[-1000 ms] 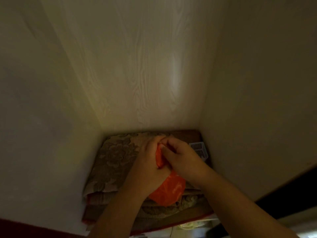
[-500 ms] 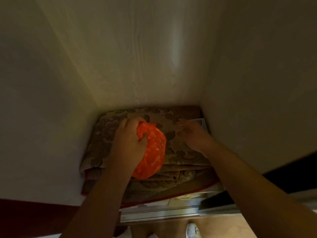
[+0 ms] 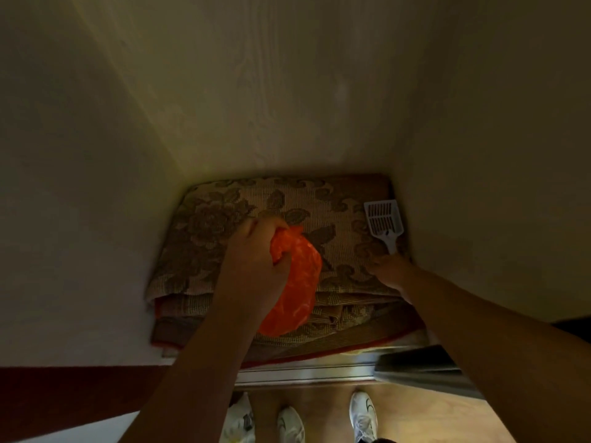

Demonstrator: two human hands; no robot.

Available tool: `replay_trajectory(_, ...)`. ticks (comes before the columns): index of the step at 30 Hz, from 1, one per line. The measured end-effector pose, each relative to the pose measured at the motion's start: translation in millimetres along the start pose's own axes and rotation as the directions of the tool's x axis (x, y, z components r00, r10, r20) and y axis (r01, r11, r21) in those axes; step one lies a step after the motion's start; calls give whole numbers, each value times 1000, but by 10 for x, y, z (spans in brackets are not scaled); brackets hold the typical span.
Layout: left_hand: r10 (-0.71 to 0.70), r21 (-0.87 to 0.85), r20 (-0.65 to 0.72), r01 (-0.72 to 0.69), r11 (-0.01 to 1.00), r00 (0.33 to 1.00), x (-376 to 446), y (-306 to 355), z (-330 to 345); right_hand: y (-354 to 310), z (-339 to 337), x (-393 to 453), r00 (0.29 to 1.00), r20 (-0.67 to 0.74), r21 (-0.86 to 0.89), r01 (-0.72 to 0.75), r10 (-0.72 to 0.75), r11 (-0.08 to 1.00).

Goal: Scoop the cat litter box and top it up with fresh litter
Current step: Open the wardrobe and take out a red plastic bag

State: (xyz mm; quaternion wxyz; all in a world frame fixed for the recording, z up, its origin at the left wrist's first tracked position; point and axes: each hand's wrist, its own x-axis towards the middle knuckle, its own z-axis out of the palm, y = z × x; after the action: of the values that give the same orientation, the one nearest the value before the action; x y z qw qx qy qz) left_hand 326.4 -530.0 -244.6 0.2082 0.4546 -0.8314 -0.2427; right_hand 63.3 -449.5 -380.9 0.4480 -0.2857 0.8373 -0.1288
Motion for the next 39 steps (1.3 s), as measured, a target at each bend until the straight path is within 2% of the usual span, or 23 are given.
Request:
replay_trajectory(2,-4,-12,-3,4,1000,1000,14,1,5,81,35,53,999,13,105,-36,35,994)
replay_trajectory(5,-5,-24,-5,5,1000,1000,20,-12,-5,150,63,98,991,-3,350,-121,130,929)
replay_trajectory(6,-5,-31,-4,5,1000,1000,12,-19,-12,177,72,115,988,-2,359,-144,155,922)
replay_trajectory(9,-13,-37,0,13,999,1000,-3,-50,-15,237,90,137,990,-5,372,-131,143,919)
replay_trajectory(11,-20,-37,-4,20,999,1000,3,-63,-8,260,103,147,989,-56,327,-112,137,938)
replay_trajectory(16,-41,-56,-11,41,998,999,-30,-83,3,315,105,191,992,-92,62,-84,89,995)
replay_trajectory(20,-56,-55,6,57,997,998,-61,-79,21,258,141,156,995,-10,92,-93,95,991)
replay_trajectory(25,-44,-65,-17,43,997,999,-38,-81,16,240,146,204,988,-111,145,-91,108,985)
replay_trajectory(29,-25,-76,-47,21,997,999,-5,-25,-73,261,103,255,975,-207,294,-21,85,956)
replay_trajectory(33,43,-61,-68,-47,997,997,100,164,-275,-230,-141,-164,991,-136,476,51,16,878)
replay_trajectory(36,126,-65,-130,-135,989,984,225,329,-514,-564,-411,-519,974,-227,620,150,-7,770)
replay_trajectory(39,157,-101,-173,-176,979,972,269,459,-726,-830,-637,-988,936,-338,603,294,-96,742)
